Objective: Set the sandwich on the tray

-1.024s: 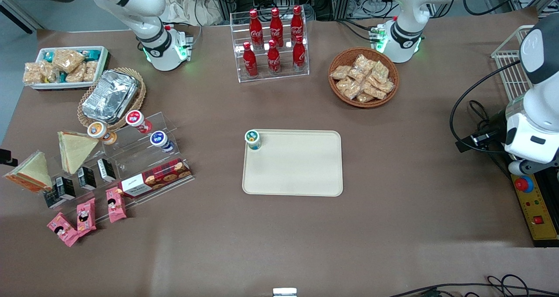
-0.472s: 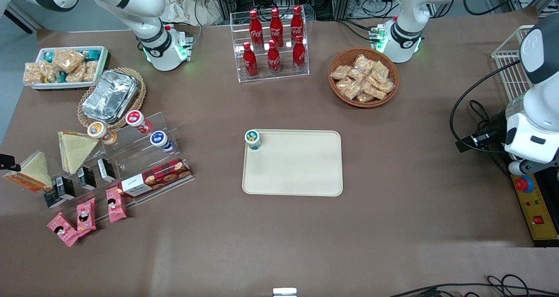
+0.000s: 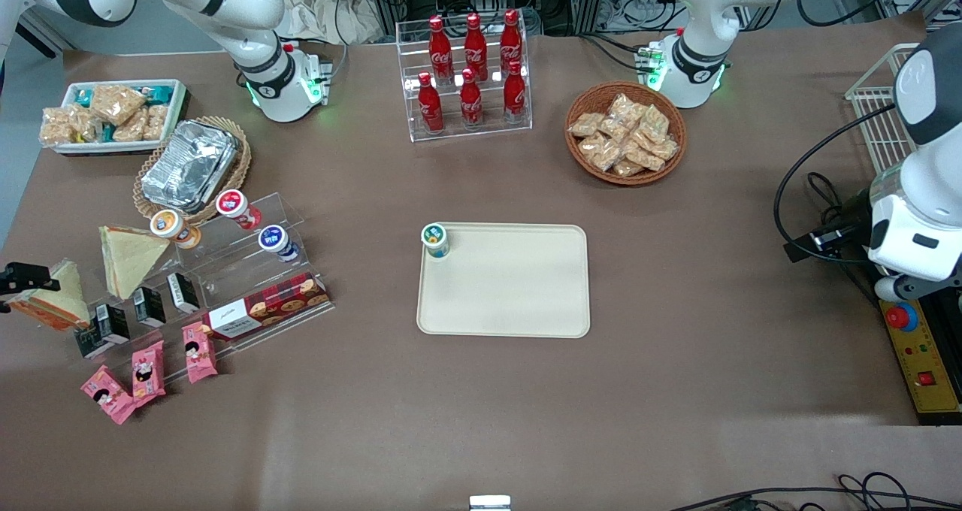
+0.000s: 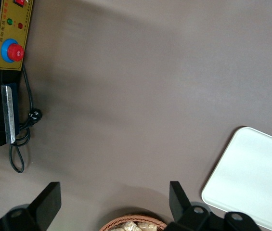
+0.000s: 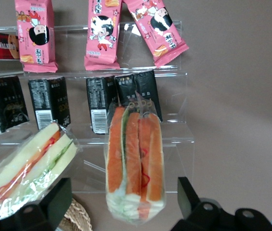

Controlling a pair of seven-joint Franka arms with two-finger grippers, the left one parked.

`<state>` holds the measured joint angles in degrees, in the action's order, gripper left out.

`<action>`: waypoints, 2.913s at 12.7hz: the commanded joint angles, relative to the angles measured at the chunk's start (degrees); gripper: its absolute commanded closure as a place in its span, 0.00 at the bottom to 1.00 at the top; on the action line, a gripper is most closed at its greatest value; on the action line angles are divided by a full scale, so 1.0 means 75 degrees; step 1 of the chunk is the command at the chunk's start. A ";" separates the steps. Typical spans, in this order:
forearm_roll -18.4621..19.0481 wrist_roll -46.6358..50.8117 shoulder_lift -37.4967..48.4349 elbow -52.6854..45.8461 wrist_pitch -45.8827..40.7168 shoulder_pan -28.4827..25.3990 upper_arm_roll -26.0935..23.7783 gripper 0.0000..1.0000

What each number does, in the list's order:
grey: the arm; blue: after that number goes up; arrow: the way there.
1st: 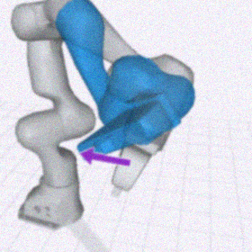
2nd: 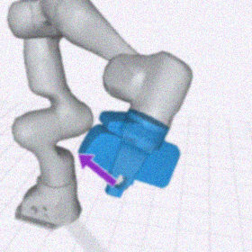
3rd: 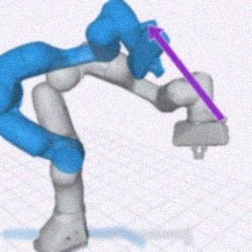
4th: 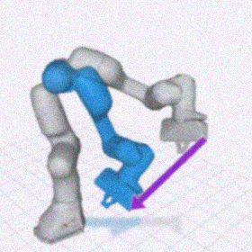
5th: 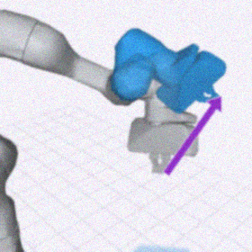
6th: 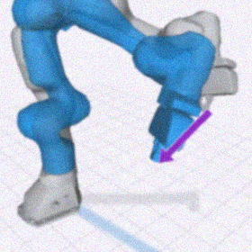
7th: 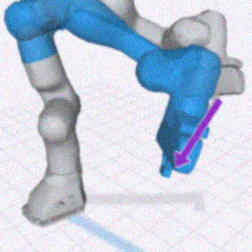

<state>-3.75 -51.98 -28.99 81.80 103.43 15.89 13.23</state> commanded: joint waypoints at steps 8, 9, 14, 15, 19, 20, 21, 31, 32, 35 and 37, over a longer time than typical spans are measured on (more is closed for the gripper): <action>0.0031 -0.0605 -0.0118 0.0472 0.0635 0.0131 -0.0054 0.06; 0.0031 -0.0628 -0.0142 0.0472 0.0624 0.0143 -0.0042 0.24; 0.0031 -0.0722 -0.0084 0.0390 0.0542 0.0073 -0.0054 0.66; 0.0042 -0.0745 -0.0072 0.0344 0.0530 0.0061 -0.0065 0.74; 0.0066 -0.0710 -0.0025 -0.0146 0.0016 -0.0033 -0.0065 0.74; 0.0112 -0.0768 0.0010 -0.0369 -0.0218 -0.0033 -0.0077 0.74; 0.0182 -0.0780 0.0068 -0.0557 -0.0348 -0.0044 -0.0100 0.74; 0.0136 -0.0686 0.1276 -0.1098 -0.1521 -0.2889 -0.0521 0.73; 0.0148 -0.0652 0.1276 -0.1098 -0.1498 -0.3124 -0.0812 0.72; 0.0136 0.0362 0.1241 -0.1063 -0.1415 -0.3478 -0.1656 0.72; 0.0160 0.0928 0.1078 -0.1063 -0.1392 -0.3723 -0.2231 0.72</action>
<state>-2.92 -48.45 -19.95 73.81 92.82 -11.40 -0.71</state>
